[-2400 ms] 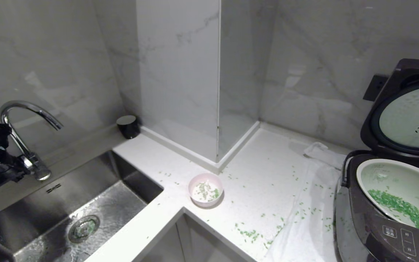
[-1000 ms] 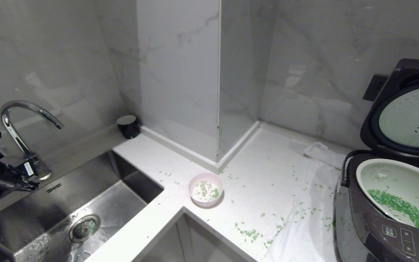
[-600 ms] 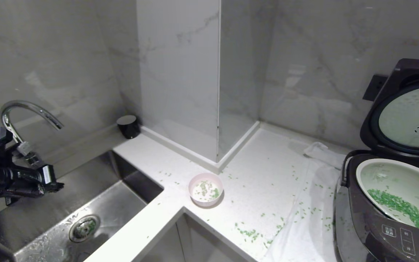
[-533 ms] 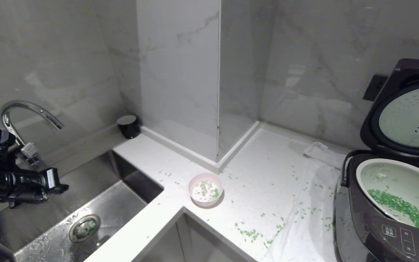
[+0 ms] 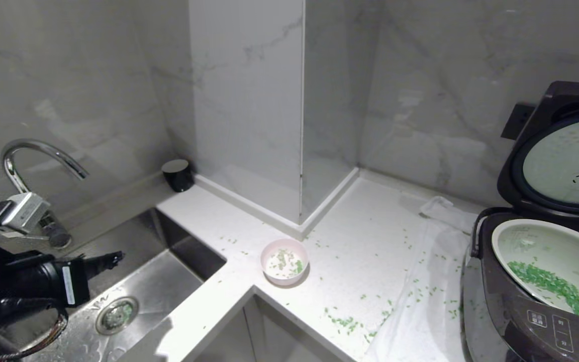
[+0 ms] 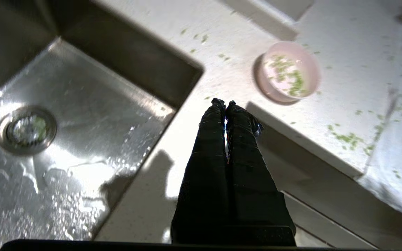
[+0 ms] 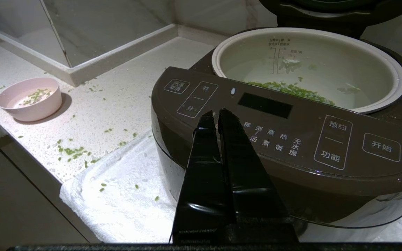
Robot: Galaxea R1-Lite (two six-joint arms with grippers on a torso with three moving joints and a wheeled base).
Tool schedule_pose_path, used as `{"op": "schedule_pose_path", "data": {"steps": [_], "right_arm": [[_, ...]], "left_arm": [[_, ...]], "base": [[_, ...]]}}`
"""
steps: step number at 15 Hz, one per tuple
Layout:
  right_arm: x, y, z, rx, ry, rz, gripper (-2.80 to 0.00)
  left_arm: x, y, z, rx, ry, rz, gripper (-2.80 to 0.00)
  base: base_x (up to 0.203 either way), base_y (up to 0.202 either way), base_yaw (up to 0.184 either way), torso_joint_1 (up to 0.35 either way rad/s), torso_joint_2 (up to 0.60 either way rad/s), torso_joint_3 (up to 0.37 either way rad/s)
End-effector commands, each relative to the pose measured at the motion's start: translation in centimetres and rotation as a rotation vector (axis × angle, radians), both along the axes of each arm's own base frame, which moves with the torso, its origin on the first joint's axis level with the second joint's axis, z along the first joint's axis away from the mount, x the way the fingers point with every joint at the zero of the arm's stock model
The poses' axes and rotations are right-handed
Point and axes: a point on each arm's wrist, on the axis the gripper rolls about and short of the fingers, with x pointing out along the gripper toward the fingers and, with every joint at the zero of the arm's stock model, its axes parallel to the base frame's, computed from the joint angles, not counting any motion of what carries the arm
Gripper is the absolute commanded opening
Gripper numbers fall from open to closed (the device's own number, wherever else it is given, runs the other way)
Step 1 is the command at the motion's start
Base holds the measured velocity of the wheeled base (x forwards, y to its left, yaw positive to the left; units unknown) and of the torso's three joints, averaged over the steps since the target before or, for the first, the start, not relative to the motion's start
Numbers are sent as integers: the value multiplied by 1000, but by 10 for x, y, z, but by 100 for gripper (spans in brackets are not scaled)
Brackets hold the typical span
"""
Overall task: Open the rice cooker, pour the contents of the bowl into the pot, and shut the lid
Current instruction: Pour the water from the bowl into the rice cooker
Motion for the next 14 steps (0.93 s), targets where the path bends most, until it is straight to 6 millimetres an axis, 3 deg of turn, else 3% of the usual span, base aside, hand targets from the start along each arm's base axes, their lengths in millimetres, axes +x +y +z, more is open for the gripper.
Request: {"op": "schedule_pose_path", "data": {"steps": [1, 4, 8, 10, 14], "right_arm": [[0, 0, 0, 0, 2, 1, -280], [0, 0, 0, 0, 2, 1, -280], [0, 0, 0, 0, 2, 1, -280], [0, 0, 0, 0, 2, 1, -280], [0, 0, 0, 0, 2, 0, -280]], "left_arm": [[-55, -4, 20, -10, -219, -42, -280], [-105, -2, 31, -14, -424, -44, -280], [-168, 2, 26, -8, -620, -61, -280], [-179, 5, 17, 45, -613, 28, -280], [-172, 8, -4, 117, -521, 179, -280]], "base": [[0, 0, 0, 0, 0, 0], [0, 0, 0, 0, 0, 0], [0, 0, 0, 0, 0, 0], [0, 0, 0, 0, 0, 0], [0, 0, 0, 0, 0, 0]]}}
